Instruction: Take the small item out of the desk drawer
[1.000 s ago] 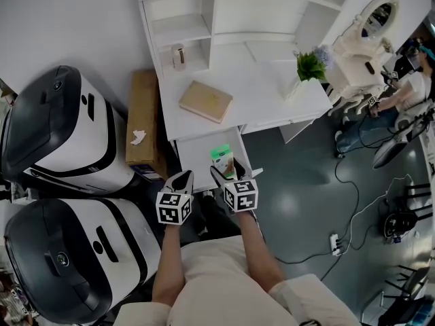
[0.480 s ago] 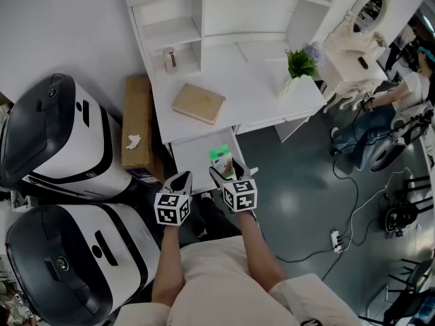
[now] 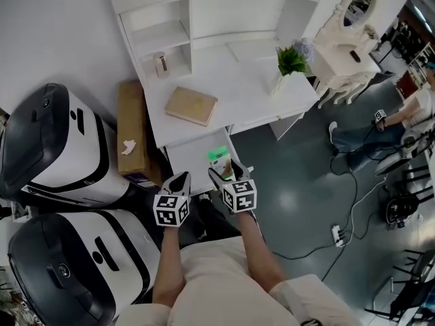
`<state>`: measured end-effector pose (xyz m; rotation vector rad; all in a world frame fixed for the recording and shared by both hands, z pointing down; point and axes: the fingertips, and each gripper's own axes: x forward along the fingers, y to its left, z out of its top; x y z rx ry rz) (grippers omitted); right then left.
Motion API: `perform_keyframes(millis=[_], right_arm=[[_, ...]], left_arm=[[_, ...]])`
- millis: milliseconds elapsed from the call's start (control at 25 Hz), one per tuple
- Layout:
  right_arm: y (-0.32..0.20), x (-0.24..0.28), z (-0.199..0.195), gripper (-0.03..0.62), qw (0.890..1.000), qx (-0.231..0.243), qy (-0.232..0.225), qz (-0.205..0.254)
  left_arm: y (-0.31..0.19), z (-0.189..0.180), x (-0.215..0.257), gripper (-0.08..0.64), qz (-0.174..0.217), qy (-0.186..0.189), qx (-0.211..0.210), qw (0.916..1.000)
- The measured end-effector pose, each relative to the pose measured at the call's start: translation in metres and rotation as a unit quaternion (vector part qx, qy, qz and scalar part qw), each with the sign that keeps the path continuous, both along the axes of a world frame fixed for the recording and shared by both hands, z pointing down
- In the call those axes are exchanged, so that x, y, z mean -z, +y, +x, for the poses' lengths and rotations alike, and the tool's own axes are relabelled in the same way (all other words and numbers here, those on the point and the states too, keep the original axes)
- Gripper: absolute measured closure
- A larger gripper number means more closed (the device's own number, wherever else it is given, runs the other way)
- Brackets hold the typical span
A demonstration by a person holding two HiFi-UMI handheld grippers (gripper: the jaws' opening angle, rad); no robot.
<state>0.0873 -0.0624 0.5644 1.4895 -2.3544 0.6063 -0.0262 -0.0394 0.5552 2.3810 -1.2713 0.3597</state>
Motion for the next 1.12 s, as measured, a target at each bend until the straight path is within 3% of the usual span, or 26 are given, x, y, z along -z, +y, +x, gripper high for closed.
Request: perform_keyframes(millis=[1120], right_arm=[[0.0007,0.0004,0.0047,0.229,1.000,-0.017,0.001,0.002]], left_arm=[[0.0013,0.0059,-0.0007,0.545,-0.005,0.006,-0.025,0.9997]])
